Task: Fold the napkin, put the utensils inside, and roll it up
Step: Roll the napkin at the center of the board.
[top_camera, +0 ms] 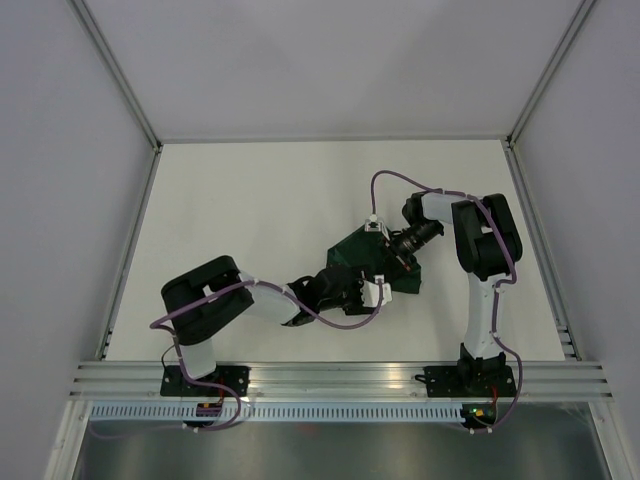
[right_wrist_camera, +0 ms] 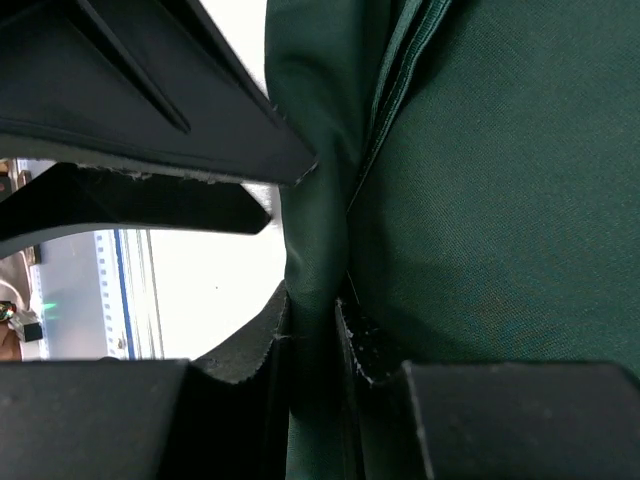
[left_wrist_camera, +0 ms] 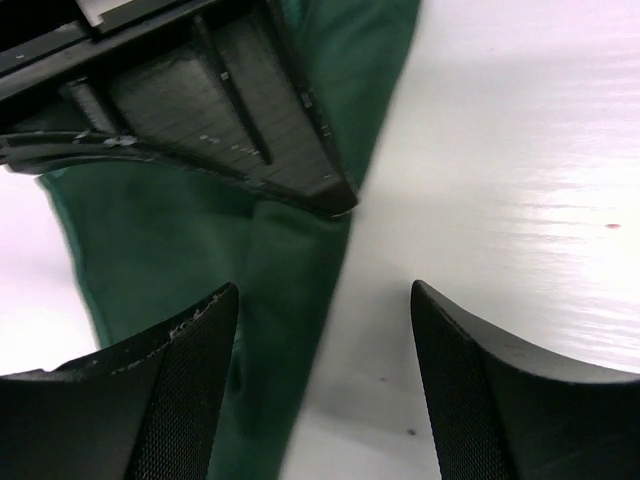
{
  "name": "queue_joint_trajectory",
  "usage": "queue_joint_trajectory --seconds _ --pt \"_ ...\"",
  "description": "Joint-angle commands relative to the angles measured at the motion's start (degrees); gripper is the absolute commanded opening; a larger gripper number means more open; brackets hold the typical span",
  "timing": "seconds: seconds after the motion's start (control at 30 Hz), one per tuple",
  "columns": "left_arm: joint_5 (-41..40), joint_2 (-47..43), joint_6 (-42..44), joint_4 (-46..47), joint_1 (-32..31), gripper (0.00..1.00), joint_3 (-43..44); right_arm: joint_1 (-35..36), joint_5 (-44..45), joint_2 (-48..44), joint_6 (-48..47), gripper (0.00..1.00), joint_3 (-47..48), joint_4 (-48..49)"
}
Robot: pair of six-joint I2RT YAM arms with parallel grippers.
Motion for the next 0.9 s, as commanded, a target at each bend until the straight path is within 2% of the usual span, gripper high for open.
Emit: queue_joint_trajectory --seconds 0.0,0.2,0.23,0.47,0.67,0.87 --pt "-4.16 1.50 8.16 4.72 0.13 0.75 0.36 -0.30 7.50 3.19 -4.95 0.00 -0.11 4.83" --pt "-3.29 2.65 10.19 0.68 0.48 0.73 1.85 -0.38 7.50 3.28 -5.22 0.00 -0.02 4.74" --pt "-0.94 2.56 10.19 -3.16 0.74 0.73 2.38 -0.38 7.41 3.37 -5.39 0.00 0.06 4.56" --pt "5.31 4.05 8.18 -16.88 2.58 0.58 8.00 -0.30 7.41 3.54 -5.66 0.00 0.33 4.04" --pt "8.22 6.42 5.80 -19.63 3.11 0.48 10.38 -0.38 7.41 3.63 -5.83 0.00 0.51 3.68" --pt "12.52 8.80 2.03 -25.33 3.81 0.20 13.45 -0.38 7.41 3.19 -5.13 0.02 0.59 4.21"
